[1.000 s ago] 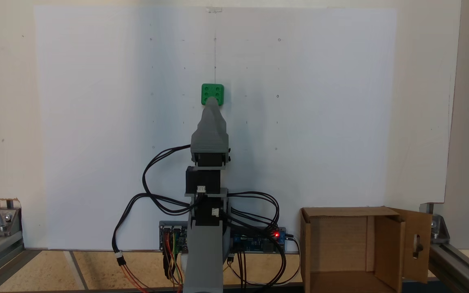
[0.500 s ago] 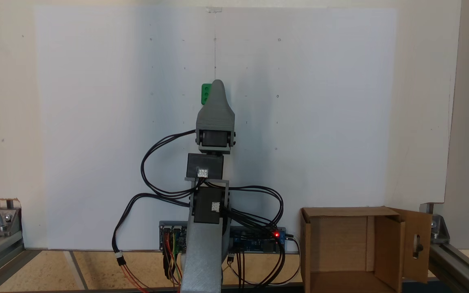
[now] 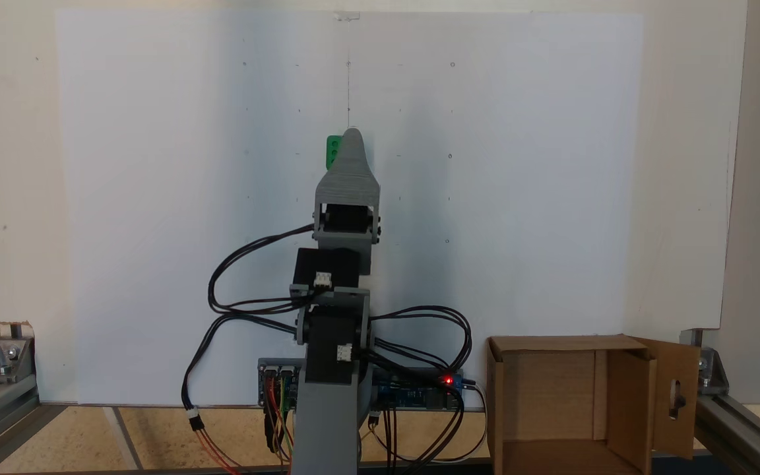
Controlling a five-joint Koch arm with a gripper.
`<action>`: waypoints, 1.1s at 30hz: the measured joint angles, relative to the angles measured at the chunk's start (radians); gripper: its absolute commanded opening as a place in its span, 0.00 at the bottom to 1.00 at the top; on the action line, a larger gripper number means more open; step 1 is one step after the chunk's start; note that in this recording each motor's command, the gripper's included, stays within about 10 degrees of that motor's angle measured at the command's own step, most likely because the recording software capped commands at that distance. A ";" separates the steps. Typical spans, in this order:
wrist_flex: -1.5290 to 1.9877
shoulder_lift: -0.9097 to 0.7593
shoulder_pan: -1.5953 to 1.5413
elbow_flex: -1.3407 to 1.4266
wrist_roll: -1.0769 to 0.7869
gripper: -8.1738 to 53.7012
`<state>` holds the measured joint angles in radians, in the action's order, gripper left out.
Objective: Grasp a green dice and put it in the bin.
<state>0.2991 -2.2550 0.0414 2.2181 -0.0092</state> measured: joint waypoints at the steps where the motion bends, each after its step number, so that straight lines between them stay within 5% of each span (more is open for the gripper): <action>1: 0.054 0.000 -0.002 -0.011 0.000 0.83; 9: 0.443 0.026 -0.028 -0.259 0.008 0.83; 16: 0.624 0.230 -0.038 -0.436 0.031 0.83; 33: 0.657 0.494 -0.063 -0.586 0.089 0.83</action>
<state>0.9557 -1.7610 -0.0215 1.6322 0.0798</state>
